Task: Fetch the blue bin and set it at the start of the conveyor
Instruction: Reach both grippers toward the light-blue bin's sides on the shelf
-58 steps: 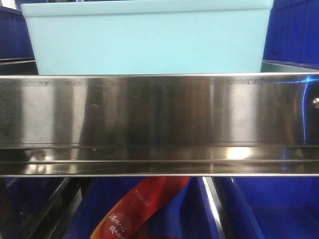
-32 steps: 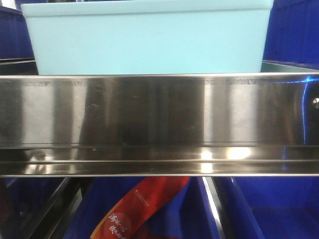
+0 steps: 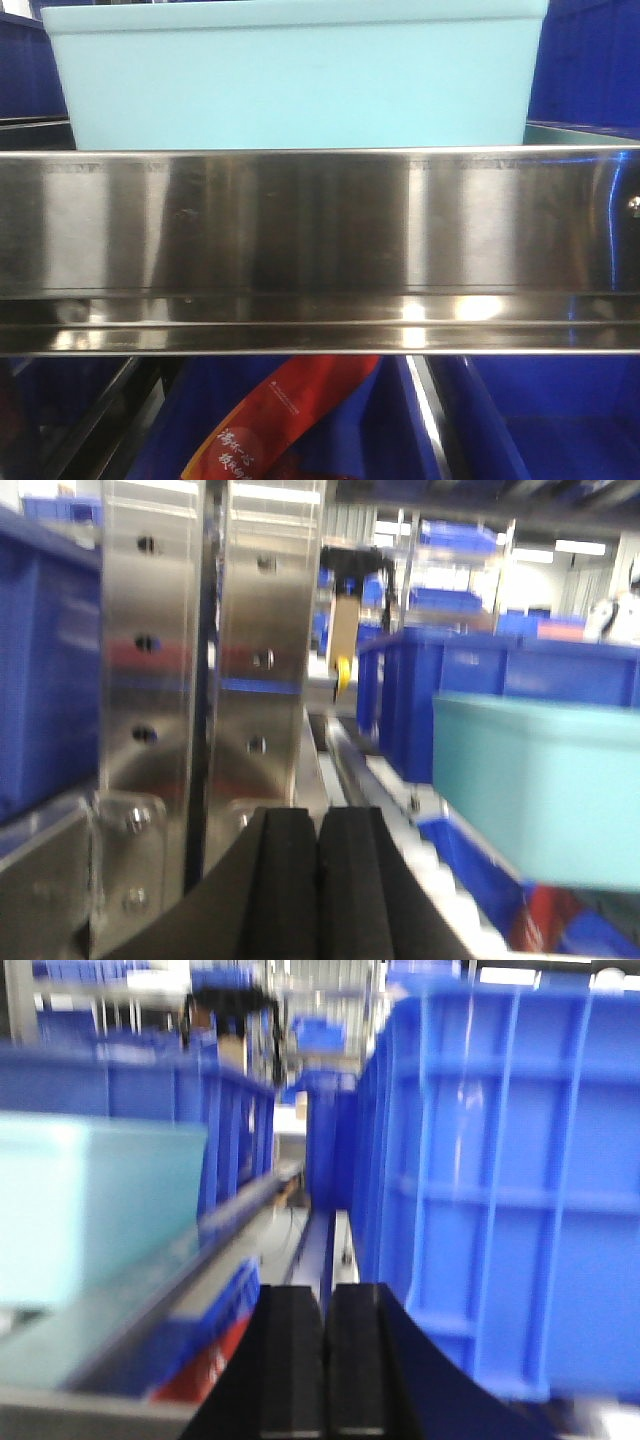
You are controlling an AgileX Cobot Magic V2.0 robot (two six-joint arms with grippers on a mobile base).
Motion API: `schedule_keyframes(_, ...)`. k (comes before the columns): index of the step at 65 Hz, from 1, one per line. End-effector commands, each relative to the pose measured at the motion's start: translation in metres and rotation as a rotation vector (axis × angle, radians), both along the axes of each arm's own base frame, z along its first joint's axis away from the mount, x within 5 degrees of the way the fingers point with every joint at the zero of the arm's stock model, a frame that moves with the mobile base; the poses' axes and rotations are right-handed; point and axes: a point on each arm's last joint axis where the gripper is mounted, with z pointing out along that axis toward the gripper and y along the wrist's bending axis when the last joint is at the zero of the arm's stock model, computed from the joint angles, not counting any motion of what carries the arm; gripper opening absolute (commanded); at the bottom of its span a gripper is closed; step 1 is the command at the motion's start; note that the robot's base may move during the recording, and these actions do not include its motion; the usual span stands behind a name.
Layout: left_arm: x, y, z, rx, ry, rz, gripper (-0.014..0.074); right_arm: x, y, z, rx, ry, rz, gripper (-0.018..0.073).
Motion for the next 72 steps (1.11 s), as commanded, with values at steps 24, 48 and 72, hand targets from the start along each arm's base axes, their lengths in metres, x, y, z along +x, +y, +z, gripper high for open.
schedule_keyframes(24,-0.013,0.003,0.103,0.058,0.146,0.029,-0.0111,-0.018,0.005,0.093,0.058,0.211,0.047,-0.0162)
schedule_keyframes(48,0.06,0.002,0.169,0.054,0.442,0.029,-0.0111,0.036,0.003,0.162,0.069,0.368,0.052,-0.0162)
schedule_keyframes(72,0.106,-0.009,0.182,0.056,0.491,-0.071,-0.0111,0.071,0.008,0.185,0.164,0.452,0.113,-0.0162)
